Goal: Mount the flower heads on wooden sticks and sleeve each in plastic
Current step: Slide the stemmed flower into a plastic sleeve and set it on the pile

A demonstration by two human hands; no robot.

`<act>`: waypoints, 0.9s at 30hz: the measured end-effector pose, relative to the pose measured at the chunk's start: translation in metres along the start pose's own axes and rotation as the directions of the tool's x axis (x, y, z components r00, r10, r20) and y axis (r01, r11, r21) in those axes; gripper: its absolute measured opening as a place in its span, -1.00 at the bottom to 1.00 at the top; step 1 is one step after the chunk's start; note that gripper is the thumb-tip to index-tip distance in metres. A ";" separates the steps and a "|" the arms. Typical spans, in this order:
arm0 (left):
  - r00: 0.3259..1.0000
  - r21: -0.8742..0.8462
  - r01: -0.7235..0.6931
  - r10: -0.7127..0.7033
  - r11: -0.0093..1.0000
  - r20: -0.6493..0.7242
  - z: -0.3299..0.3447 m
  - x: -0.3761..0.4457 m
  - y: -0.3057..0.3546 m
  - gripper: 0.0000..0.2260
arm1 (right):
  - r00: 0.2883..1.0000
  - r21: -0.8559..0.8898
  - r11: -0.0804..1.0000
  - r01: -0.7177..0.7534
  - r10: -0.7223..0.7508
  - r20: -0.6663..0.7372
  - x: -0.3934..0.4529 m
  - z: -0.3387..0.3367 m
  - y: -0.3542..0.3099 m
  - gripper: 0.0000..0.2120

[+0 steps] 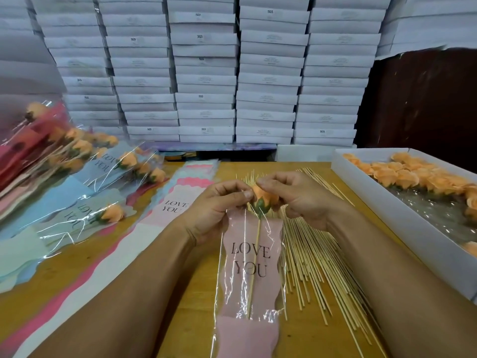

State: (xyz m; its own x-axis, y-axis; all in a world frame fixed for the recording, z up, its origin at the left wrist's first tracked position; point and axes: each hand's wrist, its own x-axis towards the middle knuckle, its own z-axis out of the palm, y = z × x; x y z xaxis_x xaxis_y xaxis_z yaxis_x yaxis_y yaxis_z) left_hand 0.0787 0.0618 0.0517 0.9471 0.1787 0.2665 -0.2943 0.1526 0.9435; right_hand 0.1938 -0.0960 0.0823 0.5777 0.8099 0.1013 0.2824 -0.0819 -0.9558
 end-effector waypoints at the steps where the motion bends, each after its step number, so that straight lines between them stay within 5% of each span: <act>1: 1.000 0.000 0.002 -0.002 1.000 -0.011 0.000 0.000 0.000 -0.97 | 1.000 -0.020 1.000 0.011 -0.011 -0.003 0.000 0.001 0.001 -0.71; 8: 0.997 -0.021 -0.034 0.032 0.999 -0.069 0.004 0.003 -0.002 -0.90 | 0.998 0.028 0.998 0.057 -0.058 0.028 0.003 0.006 0.005 -0.33; 16: 0.983 0.038 -0.078 0.083 0.996 -0.165 0.009 0.005 -0.008 -0.84 | 0.992 0.053 0.999 0.011 -0.018 0.124 0.002 0.012 0.006 -0.51; 19: 0.993 0.033 -0.038 0.042 0.999 -0.111 0.007 0.004 -0.006 -0.89 | 0.989 0.076 0.997 -0.015 0.004 0.146 0.002 0.012 0.006 -0.57; 23: 0.977 -0.180 0.197 -0.207 0.964 -0.041 0.001 0.003 0.000 -0.74 | 0.991 0.146 0.989 -0.025 0.005 0.134 0.003 0.007 0.007 -0.74; 27: 0.978 -0.196 0.193 -0.173 0.962 0.115 -0.010 0.000 0.002 -0.80 | 0.992 0.257 0.966 0.008 -0.039 0.117 0.004 0.001 0.008 -0.81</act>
State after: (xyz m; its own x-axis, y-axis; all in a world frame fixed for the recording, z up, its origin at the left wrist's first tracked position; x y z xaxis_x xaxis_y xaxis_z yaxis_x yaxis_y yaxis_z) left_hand 0.0772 0.0723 0.0515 0.9921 0.0362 0.1204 -0.1252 0.3713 0.9200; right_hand 0.1977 -0.0932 0.0747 0.4728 0.8748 0.1054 0.0802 0.0765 -0.9938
